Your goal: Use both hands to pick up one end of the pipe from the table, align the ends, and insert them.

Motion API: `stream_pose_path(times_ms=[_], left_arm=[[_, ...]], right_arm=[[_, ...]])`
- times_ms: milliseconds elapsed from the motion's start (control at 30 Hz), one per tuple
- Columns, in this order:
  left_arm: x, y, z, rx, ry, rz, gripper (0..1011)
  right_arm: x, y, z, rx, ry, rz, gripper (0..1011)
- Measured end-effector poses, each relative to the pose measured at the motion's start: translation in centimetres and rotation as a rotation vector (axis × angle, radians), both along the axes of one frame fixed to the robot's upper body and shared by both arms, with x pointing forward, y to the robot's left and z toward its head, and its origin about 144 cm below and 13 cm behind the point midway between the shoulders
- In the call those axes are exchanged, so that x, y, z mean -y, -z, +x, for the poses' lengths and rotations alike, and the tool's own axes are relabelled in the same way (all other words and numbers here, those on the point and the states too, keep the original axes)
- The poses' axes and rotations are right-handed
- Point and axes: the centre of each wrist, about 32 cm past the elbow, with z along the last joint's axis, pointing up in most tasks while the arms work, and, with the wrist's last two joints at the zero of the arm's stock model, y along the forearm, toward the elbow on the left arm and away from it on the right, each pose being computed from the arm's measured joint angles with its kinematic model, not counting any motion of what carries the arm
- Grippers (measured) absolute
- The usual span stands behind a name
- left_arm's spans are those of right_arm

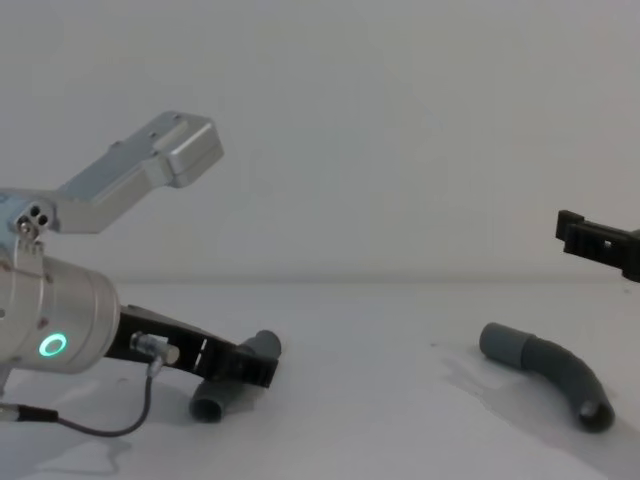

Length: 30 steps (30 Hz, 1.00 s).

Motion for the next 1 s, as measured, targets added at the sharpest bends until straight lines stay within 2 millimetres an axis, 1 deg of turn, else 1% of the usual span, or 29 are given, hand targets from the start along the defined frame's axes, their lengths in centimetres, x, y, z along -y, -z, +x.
stream_pose_path(times_ms=[667, 800, 900, 933, 1000], left_arm=[[0.4, 0.3, 1.4, -0.052, 0.018, -0.01, 1001], [0.5, 0.2, 1.6, -0.055, 0.021, -0.012, 964], [0.5, 0.2, 1.7, -0.059, 0.023, -0.013, 881], [0.5, 0.2, 1.7, -0.059, 0.024, -0.013, 869], [0.6, 0.2, 1.7, -0.061, 0.024, -0.013, 799]], right_arm=[[0.0, 0.0, 0.0, 0.0, 0.0, 0.0, 1004], [0.0, 0.0, 0.0, 0.0, 0.0, 0.0, 1004], [0.0, 0.0, 0.0, 0.0, 0.0, 0.0, 1004], [0.0, 0.0, 0.0, 0.0, 0.0, 0.0, 1004], [0.0, 0.0, 0.0, 0.0, 0.0, 0.0, 1004]])
